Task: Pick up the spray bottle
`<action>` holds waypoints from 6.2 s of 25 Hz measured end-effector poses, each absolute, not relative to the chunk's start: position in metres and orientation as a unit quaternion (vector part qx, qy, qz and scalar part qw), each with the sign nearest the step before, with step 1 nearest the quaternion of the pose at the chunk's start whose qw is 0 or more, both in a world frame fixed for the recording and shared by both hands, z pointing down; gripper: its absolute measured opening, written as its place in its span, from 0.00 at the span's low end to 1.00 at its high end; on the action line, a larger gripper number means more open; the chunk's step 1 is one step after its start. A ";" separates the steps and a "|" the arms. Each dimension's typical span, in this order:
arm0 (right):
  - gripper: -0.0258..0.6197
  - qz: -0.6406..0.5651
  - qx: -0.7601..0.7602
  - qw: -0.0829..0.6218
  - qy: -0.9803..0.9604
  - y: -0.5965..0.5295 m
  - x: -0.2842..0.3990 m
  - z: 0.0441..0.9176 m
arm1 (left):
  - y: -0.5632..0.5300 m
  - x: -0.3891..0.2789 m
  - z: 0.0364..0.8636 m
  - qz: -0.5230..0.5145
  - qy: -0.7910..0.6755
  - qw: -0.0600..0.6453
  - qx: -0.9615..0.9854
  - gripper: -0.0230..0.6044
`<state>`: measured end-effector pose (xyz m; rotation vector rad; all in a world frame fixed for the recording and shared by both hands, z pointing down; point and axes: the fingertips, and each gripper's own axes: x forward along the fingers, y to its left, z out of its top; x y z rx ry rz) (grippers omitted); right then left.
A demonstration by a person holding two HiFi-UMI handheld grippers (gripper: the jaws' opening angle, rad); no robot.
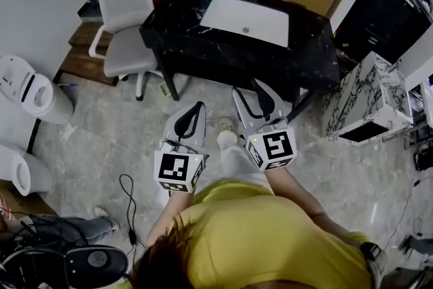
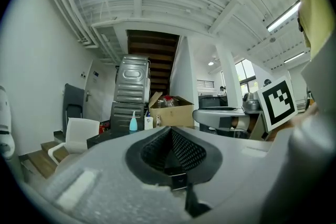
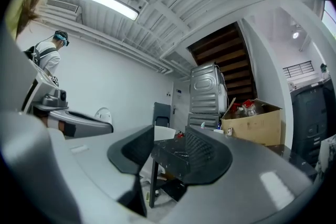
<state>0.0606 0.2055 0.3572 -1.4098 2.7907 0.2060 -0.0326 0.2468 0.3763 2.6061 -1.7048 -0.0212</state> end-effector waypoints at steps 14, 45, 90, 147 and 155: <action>0.32 0.075 -0.418 -0.026 0.905 -0.033 0.022 0.361 | 0.011 -0.056 0.368 -0.026 -0.559 0.018 0.828 0.04; 0.35 0.045 -0.413 -0.061 0.908 -0.341 -0.035 0.394 | -0.286 -0.099 0.375 -0.012 -0.559 0.019 0.829 0.04; 0.62 -0.053 -0.472 -0.157 0.866 -0.551 -0.091 0.540 | -0.462 -0.137 0.473 0.041 -0.505 0.079 0.858 0.04; 0.66 -0.110 -0.474 -0.183 0.854 -0.547 -0.079 0.585 | -0.382 -0.151 0.466 0.056 -0.540 0.079 0.836 0.04; 0.66 -0.103 -0.478 -0.167 0.856 -0.525 -0.068 0.558 | -0.379 -0.140 0.457 0.052 -0.533 0.078 0.841 0.04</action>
